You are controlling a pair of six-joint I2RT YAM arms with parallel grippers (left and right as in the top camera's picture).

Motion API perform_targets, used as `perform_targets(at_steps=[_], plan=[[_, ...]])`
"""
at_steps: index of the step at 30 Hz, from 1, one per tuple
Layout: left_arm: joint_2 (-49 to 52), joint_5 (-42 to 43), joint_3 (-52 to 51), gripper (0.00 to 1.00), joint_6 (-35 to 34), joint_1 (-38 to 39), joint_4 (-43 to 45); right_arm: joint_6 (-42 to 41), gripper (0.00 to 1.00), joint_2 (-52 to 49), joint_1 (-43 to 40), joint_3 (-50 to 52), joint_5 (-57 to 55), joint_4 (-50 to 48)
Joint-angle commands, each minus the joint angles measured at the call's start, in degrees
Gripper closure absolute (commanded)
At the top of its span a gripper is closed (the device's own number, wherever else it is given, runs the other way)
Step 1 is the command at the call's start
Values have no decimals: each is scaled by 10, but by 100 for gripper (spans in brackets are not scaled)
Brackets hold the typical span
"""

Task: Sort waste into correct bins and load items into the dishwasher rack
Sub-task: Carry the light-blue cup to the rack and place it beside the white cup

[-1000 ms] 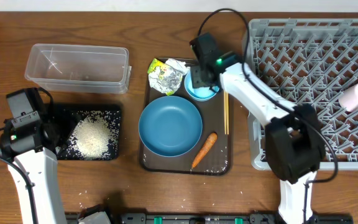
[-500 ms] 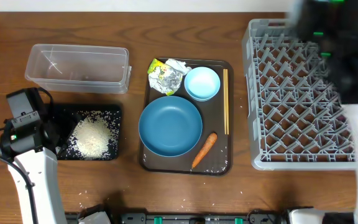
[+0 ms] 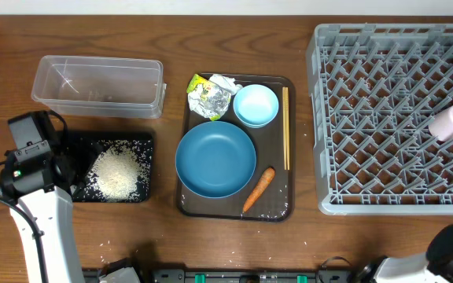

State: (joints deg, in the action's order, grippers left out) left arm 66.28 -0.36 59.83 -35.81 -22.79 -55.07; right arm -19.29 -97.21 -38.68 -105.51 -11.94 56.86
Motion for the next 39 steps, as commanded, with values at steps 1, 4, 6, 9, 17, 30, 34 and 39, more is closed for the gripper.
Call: perform_targets(at_steps=[1,4,6,9,17,30,34,39], plan=[[1,-3,10,4,-1,-3,0,-19,39,-31,-30,3,20,2],[1,-3,10,4,-1,-3,0,-19,37,-54,-45,3,28,4],[1,-3,10,4,-1,-3,0,-19,36,-69,-48,3,30,5],[1,-3,10,4,-1,-3,0,-19,36,-87,-47,3,32,11],[1,-3,10,4,-1,-3,0,-19,34,-115,-44,3,49,22],[1,-3,10,4,-1,-3,0,-19,23,-122,-26,19,50,28],[1,-3,10,4,-1,-3,0,-19,23,-122,-20,19,62,28],[1,-3,10,4,-1,-3,0,-13,22,-122,-11,19,99,32]])
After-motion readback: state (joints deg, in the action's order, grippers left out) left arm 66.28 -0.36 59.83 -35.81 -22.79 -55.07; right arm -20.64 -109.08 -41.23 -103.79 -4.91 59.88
